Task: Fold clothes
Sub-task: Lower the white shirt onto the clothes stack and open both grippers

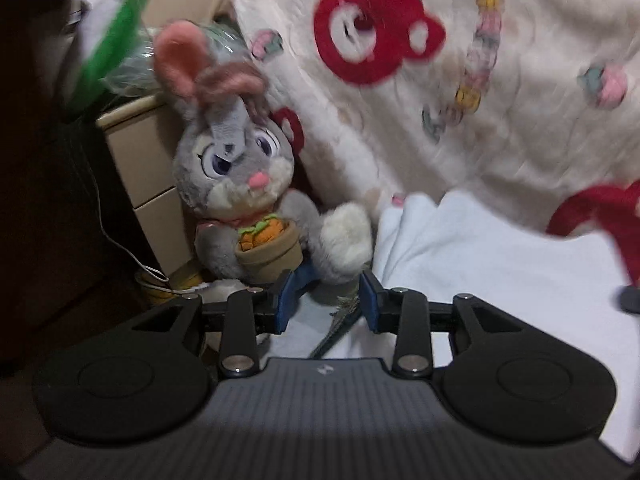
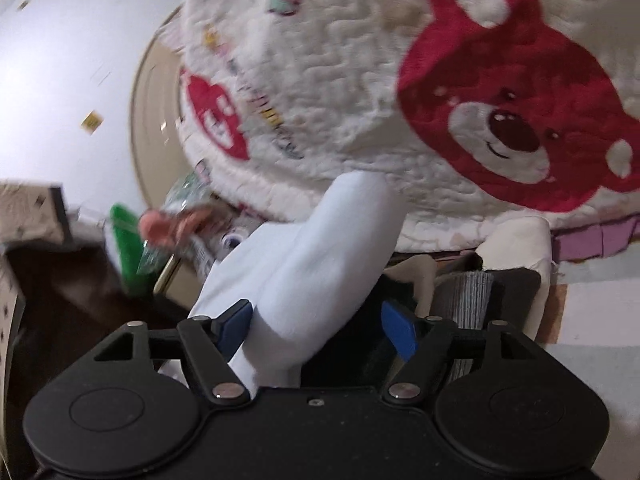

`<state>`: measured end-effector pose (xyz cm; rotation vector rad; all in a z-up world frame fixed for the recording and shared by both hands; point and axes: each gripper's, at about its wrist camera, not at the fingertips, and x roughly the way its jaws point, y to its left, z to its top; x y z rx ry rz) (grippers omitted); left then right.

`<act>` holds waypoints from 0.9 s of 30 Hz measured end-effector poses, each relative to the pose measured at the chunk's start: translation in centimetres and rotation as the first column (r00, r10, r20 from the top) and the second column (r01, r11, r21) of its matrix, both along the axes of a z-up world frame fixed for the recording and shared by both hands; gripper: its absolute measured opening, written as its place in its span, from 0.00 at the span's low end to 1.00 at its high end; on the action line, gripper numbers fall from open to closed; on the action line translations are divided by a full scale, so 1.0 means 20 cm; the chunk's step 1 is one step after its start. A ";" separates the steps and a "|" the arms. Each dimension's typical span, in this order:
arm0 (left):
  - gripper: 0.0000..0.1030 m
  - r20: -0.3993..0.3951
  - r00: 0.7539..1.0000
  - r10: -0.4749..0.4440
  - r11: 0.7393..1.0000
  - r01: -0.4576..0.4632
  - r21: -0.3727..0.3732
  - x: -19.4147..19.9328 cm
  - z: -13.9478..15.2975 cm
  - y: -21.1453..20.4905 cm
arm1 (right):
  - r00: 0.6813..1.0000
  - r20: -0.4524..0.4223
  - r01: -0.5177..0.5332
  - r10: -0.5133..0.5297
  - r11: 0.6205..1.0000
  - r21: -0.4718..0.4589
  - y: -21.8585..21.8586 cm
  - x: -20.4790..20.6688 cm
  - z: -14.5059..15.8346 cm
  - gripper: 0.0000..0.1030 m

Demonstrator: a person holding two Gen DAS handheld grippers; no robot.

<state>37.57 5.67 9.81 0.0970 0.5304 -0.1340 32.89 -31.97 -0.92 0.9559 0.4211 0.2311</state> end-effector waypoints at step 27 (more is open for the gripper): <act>0.22 -0.059 0.983 0.173 0.984 -0.176 -0.043 -0.34 -0.25 0.30 | 0.990 0.126 0.113 -0.061 0.881 -0.460 -0.04 -0.07 0.13 0.37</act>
